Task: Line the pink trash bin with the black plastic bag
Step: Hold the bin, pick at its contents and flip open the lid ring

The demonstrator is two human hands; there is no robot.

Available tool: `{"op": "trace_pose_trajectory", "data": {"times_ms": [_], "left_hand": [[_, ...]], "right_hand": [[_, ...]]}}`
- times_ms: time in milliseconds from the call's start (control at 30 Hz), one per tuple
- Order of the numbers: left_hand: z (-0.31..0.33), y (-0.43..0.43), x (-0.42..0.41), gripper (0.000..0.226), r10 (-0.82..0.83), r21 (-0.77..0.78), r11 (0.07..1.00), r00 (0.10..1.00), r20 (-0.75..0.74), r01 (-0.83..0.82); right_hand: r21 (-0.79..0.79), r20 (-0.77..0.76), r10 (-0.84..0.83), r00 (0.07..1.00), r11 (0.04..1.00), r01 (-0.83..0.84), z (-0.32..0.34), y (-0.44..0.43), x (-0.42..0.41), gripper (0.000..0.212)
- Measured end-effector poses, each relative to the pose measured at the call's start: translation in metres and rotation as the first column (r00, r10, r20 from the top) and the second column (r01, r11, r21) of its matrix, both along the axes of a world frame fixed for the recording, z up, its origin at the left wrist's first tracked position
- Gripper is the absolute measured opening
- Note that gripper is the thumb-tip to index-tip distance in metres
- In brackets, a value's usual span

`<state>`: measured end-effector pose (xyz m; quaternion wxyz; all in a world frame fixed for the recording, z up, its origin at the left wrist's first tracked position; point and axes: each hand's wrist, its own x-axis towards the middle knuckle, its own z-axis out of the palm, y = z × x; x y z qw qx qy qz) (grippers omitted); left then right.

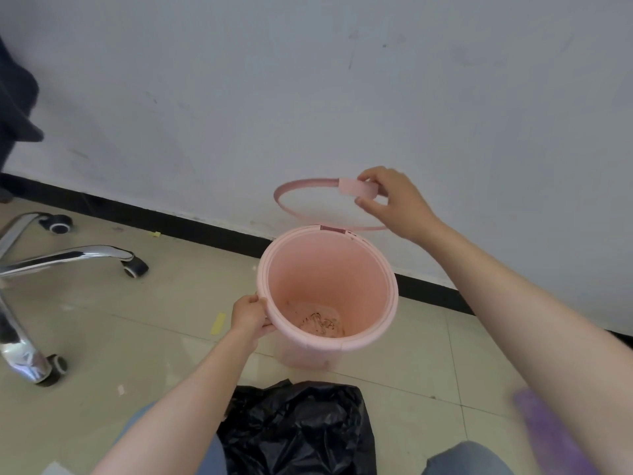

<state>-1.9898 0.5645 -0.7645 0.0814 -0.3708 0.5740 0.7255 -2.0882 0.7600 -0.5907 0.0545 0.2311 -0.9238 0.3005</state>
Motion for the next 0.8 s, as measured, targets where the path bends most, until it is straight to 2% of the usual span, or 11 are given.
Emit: {"op": "trace_pose_trajectory", "data": {"times_ms": [67, 167, 233, 367, 433, 800], "left_hand": [[0.001, 0.001, -0.008, 0.027, -0.001, 0.011, 1.000, 1.000, -0.001, 0.001], [0.001, 0.003, -0.016, 0.020, 0.000, 0.022, 1.000, 1.000, -0.003, 0.000], [-0.001, 0.003, -0.019, 0.020, -0.007, 0.024, 1.000, 1.000, -0.001, 0.007], [-0.004, 0.002, -0.024, 0.021, -0.010, 0.016, 1.000, 1.000, 0.007, 0.010], [-0.005, 0.002, -0.026, 0.023, -0.009, 0.018, 1.000, 1.000, 0.006, 0.009], [-0.007, 0.005, -0.027, 0.024, -0.034, 0.011, 0.999, 0.999, 0.011, 0.034]], "right_hand": [[0.019, -0.113, -0.085, 0.990, 0.996, 0.088, 0.003, -0.003, -0.014, 0.031], [0.152, -0.328, -0.201, 0.923, 0.953, 0.261, 0.008, -0.007, -0.035, 0.033], [0.228, -0.402, -0.240, 0.884, 0.909, 0.350, 0.016, -0.010, -0.050, 0.037], [0.379, -0.275, -0.208, 0.939, 0.874, 0.304, 0.024, -0.016, -0.078, 0.063], [0.344, -0.220, -0.220, 0.950, 0.894, 0.287, 0.022, -0.017, -0.083, 0.071], [0.322, -0.093, -0.181, 0.979, 0.925, 0.201, -0.031, 0.006, -0.037, 0.063]]}}
